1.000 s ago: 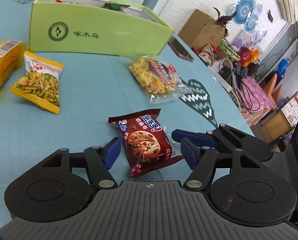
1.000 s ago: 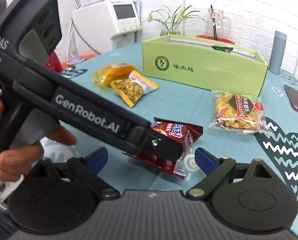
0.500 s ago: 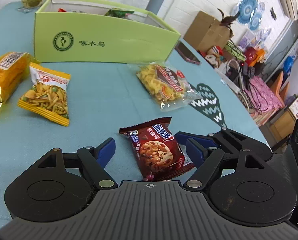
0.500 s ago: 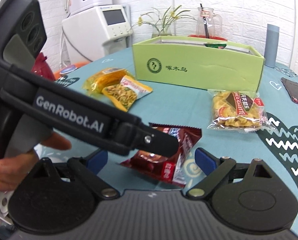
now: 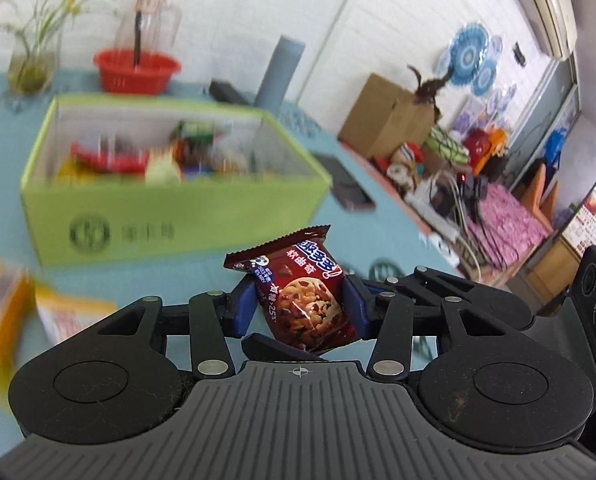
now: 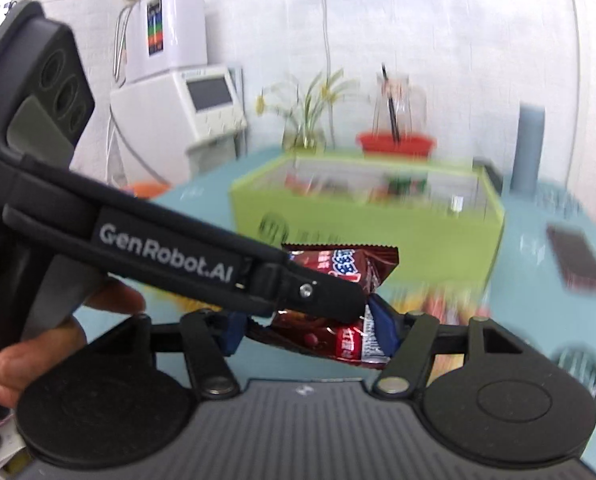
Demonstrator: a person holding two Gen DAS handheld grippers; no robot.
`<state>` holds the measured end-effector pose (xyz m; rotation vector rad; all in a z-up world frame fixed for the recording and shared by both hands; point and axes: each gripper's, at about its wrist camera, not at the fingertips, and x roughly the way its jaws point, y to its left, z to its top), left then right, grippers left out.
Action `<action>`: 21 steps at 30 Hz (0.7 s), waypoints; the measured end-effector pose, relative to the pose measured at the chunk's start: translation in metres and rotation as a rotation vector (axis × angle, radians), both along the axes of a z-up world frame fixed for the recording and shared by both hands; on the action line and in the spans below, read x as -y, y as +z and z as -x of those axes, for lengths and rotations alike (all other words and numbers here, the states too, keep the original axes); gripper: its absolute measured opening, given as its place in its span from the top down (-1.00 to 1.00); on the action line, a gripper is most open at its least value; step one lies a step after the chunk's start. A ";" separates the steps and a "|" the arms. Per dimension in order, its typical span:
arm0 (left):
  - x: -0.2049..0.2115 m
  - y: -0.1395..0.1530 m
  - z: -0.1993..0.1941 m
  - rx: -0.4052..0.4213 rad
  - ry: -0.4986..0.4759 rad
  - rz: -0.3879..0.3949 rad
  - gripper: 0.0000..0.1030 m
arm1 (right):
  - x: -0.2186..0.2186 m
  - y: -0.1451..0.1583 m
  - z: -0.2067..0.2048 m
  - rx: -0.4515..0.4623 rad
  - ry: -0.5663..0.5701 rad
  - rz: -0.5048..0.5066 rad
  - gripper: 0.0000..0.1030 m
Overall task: Organize snacks
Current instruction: 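Lift the cookie bag into the green box and open the left gripper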
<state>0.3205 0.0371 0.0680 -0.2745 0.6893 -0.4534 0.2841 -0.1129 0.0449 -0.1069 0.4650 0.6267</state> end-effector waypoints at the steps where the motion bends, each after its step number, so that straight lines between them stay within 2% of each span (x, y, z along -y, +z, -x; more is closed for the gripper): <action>1: 0.001 0.010 -0.016 0.024 0.000 -0.007 0.45 | -0.001 0.007 -0.014 0.029 -0.004 0.009 -0.33; 4: 0.008 0.028 -0.067 0.044 0.001 -0.019 0.44 | 0.001 0.022 -0.061 0.055 -0.029 0.028 -0.33; 7: 0.018 0.031 -0.117 0.044 0.002 -0.039 0.44 | 0.006 0.027 -0.112 0.025 -0.050 0.038 -0.33; 11: 0.023 0.011 -0.170 -0.019 0.010 -0.054 0.44 | 0.007 0.011 -0.163 -0.056 -0.059 0.057 -0.34; 15: 0.032 -0.015 -0.196 -0.053 -0.002 -0.120 0.43 | 0.006 -0.018 -0.190 -0.127 -0.045 0.073 -0.48; 16: 0.032 -0.018 -0.196 -0.041 0.002 -0.122 0.42 | 0.003 -0.021 -0.189 -0.107 -0.037 0.087 -0.53; 17: 0.031 -0.019 -0.194 -0.026 0.003 -0.127 0.31 | 0.000 -0.021 -0.187 -0.091 -0.033 0.103 -0.61; 18: 0.030 -0.019 -0.193 -0.018 0.000 -0.130 0.10 | 0.000 -0.020 -0.187 -0.090 -0.028 0.087 -0.67; 21: 0.021 -0.004 -0.173 0.043 0.011 -0.087 -0.18 | 0.007 -0.008 -0.178 -0.059 -0.033 0.047 -0.79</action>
